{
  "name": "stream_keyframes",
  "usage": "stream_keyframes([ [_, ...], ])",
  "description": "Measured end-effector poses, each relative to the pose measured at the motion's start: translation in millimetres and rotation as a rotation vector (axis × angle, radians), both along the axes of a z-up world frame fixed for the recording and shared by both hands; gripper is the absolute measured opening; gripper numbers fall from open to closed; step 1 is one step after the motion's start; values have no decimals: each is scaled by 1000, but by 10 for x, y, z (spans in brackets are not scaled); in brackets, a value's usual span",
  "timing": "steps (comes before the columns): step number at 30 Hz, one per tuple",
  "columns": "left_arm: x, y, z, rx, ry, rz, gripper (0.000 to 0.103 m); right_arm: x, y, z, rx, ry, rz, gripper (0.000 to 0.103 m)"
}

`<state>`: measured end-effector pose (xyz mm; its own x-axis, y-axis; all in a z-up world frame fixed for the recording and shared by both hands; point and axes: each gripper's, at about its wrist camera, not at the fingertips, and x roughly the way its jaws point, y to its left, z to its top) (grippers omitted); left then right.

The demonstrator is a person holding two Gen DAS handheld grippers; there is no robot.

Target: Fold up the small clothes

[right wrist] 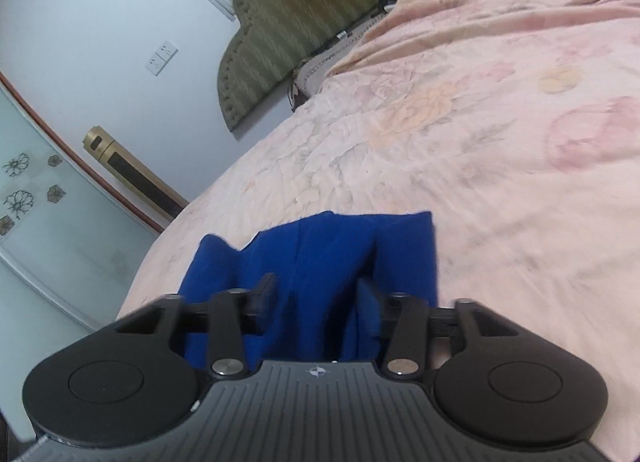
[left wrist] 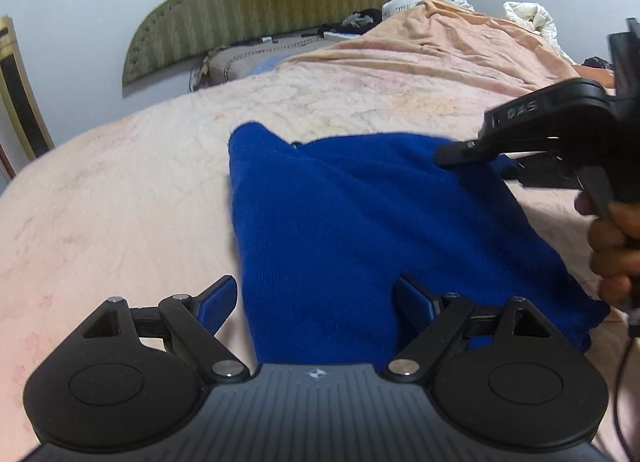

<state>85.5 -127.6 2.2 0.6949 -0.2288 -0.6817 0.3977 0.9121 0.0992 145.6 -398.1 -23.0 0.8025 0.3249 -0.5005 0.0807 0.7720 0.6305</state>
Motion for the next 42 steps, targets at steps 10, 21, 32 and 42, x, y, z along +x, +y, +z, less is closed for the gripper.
stream_keyframes([
  [10, -7, 103, -103, -57, 69, -17, 88, -206, -9, -93, -136, 23, -119, 8],
  [21, -263, 415, 4, -100, 83, -24, 88, -954, 20, 174, -166, -54, 24, 44],
  [32, -397, 689, -103, -108, 97, 61, 88, -1408, 282, -68, -140, 42, 106, 14],
  [42, -404, 829, -17, -172, 122, 34, 88, -1468, 262, 11, -140, 51, 137, 29],
])
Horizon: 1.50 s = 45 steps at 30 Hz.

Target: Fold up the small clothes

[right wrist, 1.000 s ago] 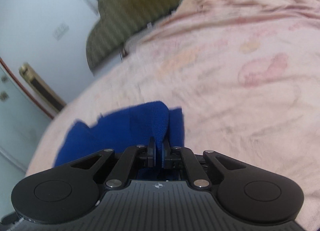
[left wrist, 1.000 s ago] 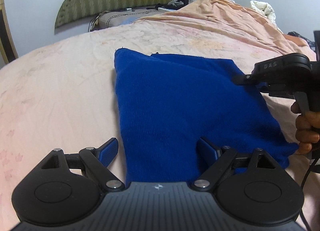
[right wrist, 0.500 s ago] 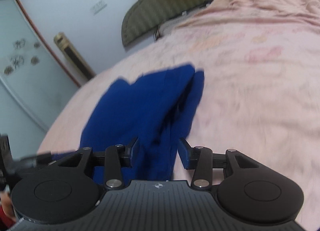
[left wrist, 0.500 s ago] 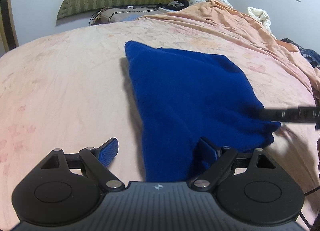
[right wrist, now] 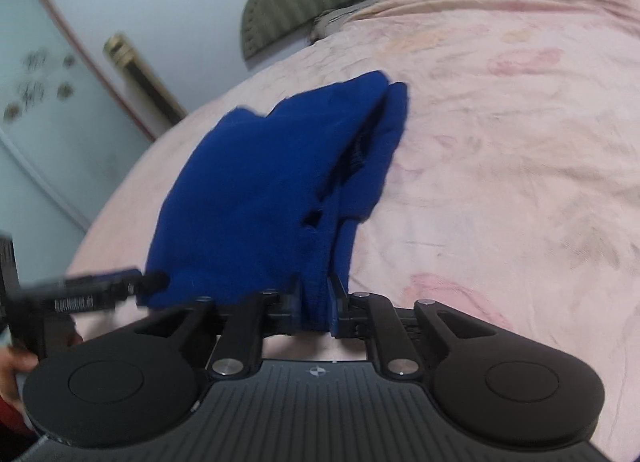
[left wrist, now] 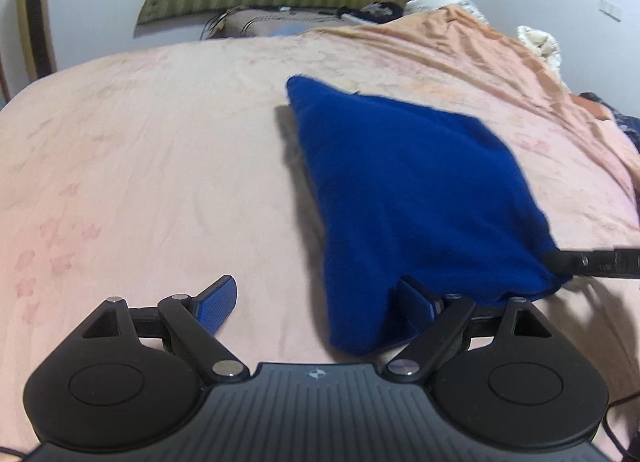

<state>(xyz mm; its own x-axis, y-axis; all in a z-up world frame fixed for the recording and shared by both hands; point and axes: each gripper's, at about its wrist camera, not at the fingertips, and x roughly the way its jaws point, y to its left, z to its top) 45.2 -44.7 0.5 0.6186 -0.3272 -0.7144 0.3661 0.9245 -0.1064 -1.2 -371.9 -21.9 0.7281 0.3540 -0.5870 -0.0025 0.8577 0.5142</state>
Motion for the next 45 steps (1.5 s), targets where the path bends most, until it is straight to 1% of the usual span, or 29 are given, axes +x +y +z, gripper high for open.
stream_keyframes([
  [1, 20, -9, 20, -16, 2, -8, 88, 10, -30, 17, 9, -12, -15, 42],
  [2, 68, -12, 43, -38, 9, -15, 88, 39, -57, 27, 16, -20, -28, 58],
  [4, 193, -17, 77, -89, 18, -11, 88, 133, -115, 20, 33, -38, -40, 66],
  [8, 597, 24, 36, -217, 84, 19, 88, 455, -259, -71, 94, -26, -68, 66],
  [10, 853, 51, -17, -293, 141, 38, 88, 640, -321, -121, 125, -29, -79, 65],
  [13, 1251, 97, -136, -425, 251, 76, 88, 941, -375, -176, 152, -43, -91, 63],
  [16, 1594, 78, -233, -533, 320, 81, 88, 1226, -408, -203, 156, -52, -104, 60],
  [19, 1856, -12, -305, -604, 351, 79, 88, 1460, -414, -229, 152, -60, -99, 57],
  [21, 1956, -107, -340, -616, 352, 68, 86, 1587, -409, -252, 143, -57, -91, 51],
  [22, 1988, -162, -345, -611, 344, 58, 84, 1646, -414, -270, 141, -47, -88, 41],
  [23, 1997, -229, -338, -589, 318, 48, 63, 1685, -435, -287, 145, -40, -87, 23],
  [24, 2007, -276, -317, -549, 294, 40, 53, 1709, -449, -298, 147, -35, -91, 18],
  [25, 1998, -325, -296, -493, 265, 33, 40, 1710, -462, -296, 147, -39, -95, 15],
  [26, 1973, -373, -269, -445, 229, 18, 32, 1697, -458, -278, 136, -51, -99, 14],
  [28, 1882, -413, -203, -393, 145, -27, 27, 1614, -406, -169, 78, -120, -100, 13],
  [30, 1834, -450, -150, -355, 69, -50, 27, 1567, -355, -49, 32, -196, -96, 13],
  [31, 1847, -474, -147, -335, 54, -44, 27, 1589, -334, -19, 14, -205, -103, 13],
  [32, 1875, -514, -162, -303, 49, -34, 27, 1642, -319, -16, -2, -188, -110, 13],
  [34, 1909, -577, -214, -243, 58, -20, 30, 1784, -314, -109, -33, -92, -133, 13],
  [35, 1895, -591, -208, -225, 52, -18, 30, 1832, -322, -176, -37, -52, -143, 17],
  [36, 1868, -603, -169, -203, 37, -15, 31, 1827, -342, -204, -27, -49, -152, 23],
  [37, 1804, -609, -118, -180, 18, -14, 35, 1785, -362, -192, -17, -53, -160, 25],
  [38, 1714, -601, -66, -148, -3, -7, 42, 1725, -377, -150, -21, -53, -174, 32],
  [39, 1602, -593, -4, -113, -39, -3, 46, 1647, -364, -86, -50, -66, -190, 36],
  [40, 1477, -580, 51, -81, -77, -5, 52, 1545, -334, -13, -100, -87, -198, 37],
  [41, 1343, -572, 101, -56, -115, -10, 61, 1426, -294, 64, -159, -106, -197, 38],
  [42, 1195, -555, 144, -42, -146, -14, 65, 1307, -260, 123, -203, -121, -189, 38],
  [43, 1063, -538, 169, -33, -160, -18, 68, 1179, -228, 182, -233, -138, -176, 38],
  [45, 850, -519, 169, -20, -148, -38, 68, 920, -119, 240, -253, -151, -107, 38],
])
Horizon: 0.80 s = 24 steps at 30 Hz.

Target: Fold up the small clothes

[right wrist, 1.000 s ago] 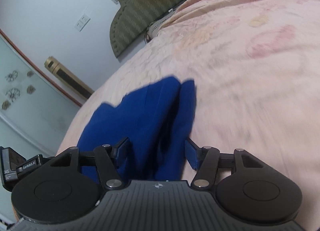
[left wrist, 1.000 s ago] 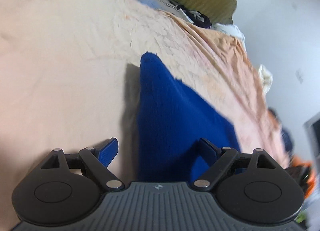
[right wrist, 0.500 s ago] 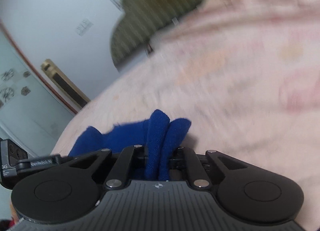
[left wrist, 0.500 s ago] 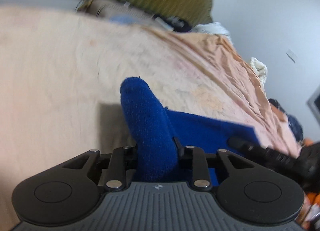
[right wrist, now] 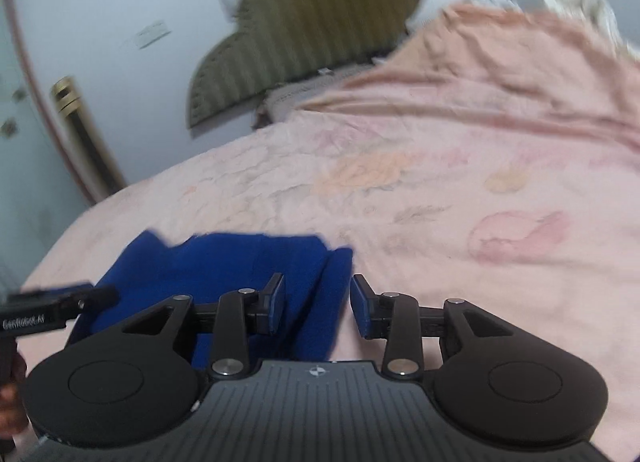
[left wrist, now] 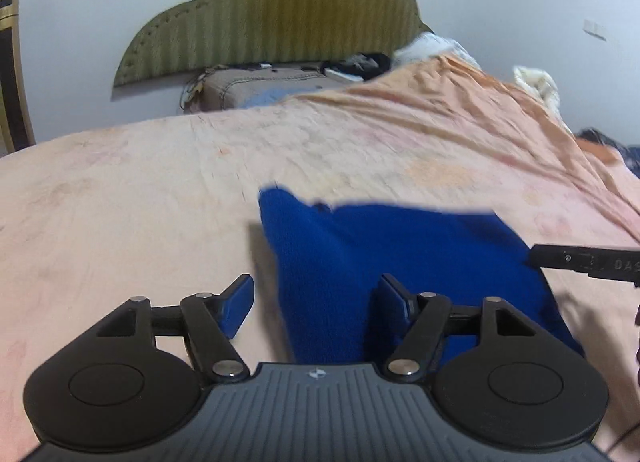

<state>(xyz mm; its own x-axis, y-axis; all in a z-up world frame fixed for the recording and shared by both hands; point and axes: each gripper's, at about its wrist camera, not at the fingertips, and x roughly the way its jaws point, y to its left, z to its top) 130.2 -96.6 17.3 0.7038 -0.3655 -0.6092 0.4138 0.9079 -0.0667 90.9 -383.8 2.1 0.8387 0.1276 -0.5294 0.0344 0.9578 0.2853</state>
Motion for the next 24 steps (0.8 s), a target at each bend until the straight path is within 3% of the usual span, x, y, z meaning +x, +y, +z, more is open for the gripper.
stream_keyframes([
  [2, -181, 24, -47, -8, 51, -26, 68, -200, 85, 9, -1, 26, 56, 40],
  [4, -353, 108, -120, -56, 122, -77, 68, -365, 93, -53, 51, 68, 82, 50],
  [7, -500, 243, -250, -147, 253, -121, 68, -546, -20, -229, 227, 144, 84, 53],
  [9, -572, 347, -326, -215, 281, -123, 66, -644, -118, -322, 337, 134, 82, 53],
  [10, -600, 375, -335, -229, 278, -120, 60, -669, -129, -344, 381, 138, 85, 51],
  [11, -612, 391, -340, -238, 286, -120, 43, -673, -125, -350, 416, 141, 98, 43],
  [12, -606, 409, -343, -252, 303, -118, 35, -660, -96, -359, 431, 150, 120, 39],
  [14, -578, 463, -347, -291, 329, -92, 15, -631, -3, -378, 399, 172, 123, 18],
  [19, -674, 613, -266, -414, 359, -87, 12, -823, 71, -126, 331, 90, 93, 13],
  [22, -720, 496, -310, -300, 351, -31, 14, -848, 139, -52, 212, 104, 66, 13],
  [24, -798, 462, -286, -274, 327, -3, 17, -813, 180, -116, 144, 162, 49, 20],
])
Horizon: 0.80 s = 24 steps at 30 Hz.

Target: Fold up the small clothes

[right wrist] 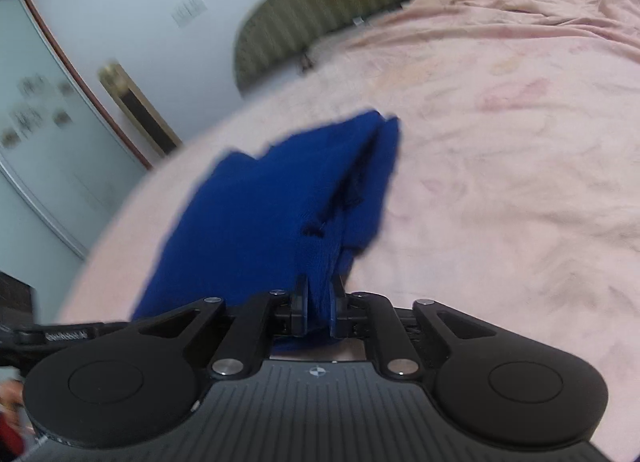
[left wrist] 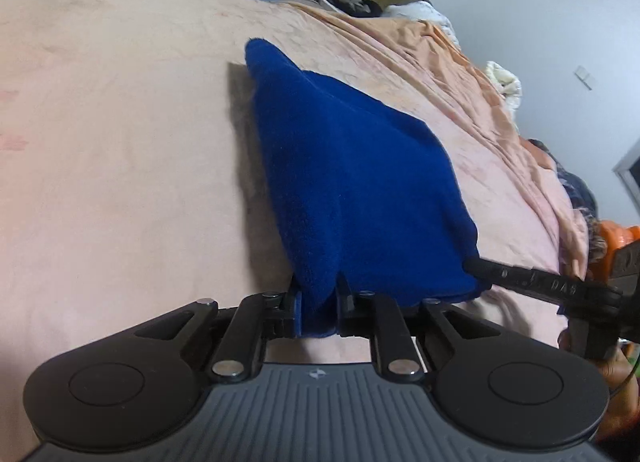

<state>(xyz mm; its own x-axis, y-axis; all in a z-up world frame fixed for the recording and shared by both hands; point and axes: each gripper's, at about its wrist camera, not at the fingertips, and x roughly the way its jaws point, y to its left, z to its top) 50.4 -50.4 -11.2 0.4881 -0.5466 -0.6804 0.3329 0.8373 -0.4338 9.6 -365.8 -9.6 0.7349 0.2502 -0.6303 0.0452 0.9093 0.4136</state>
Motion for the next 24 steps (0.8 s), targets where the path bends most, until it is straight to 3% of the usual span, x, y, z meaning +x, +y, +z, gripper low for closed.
stream_keyframes([
  [2, -115, -42, 100, 61, -51, 23, 32, -74, 80, 19, -72, -25, -48, 37],
  [3, -174, -65, 141, 99, -85, 39, 38, -136, 141, 55, -108, -46, -69, 40],
  [5, -304, -134, 200, 190, -149, 89, 81, -257, 274, 117, -169, -101, -78, 47],
  [6, -353, -161, 209, 222, -170, 109, 86, -284, 320, 125, -191, -124, -67, 52],
  [8, -420, -261, 194, 285, -187, 115, 86, -264, 436, 95, -238, -133, -32, 62],
  [10, -441, -351, 153, 349, -181, 123, 86, -215, 503, 38, -272, -85, -12, 67],
  [12, -483, -396, 122, 379, -186, 146, 86, -205, 466, -23, -256, -48, -23, 68],
  [15, -517, -429, 92, 399, -183, 167, 86, -280, 423, 30, -248, -47, -44, 75],
  [17, -537, -426, 72, 395, -176, 172, 86, -319, 442, 72, -274, -59, -58, 86],
  [24, -572, -457, 32, 404, -174, 186, 86, -406, 491, 96, -290, -72, -56, 93],
])
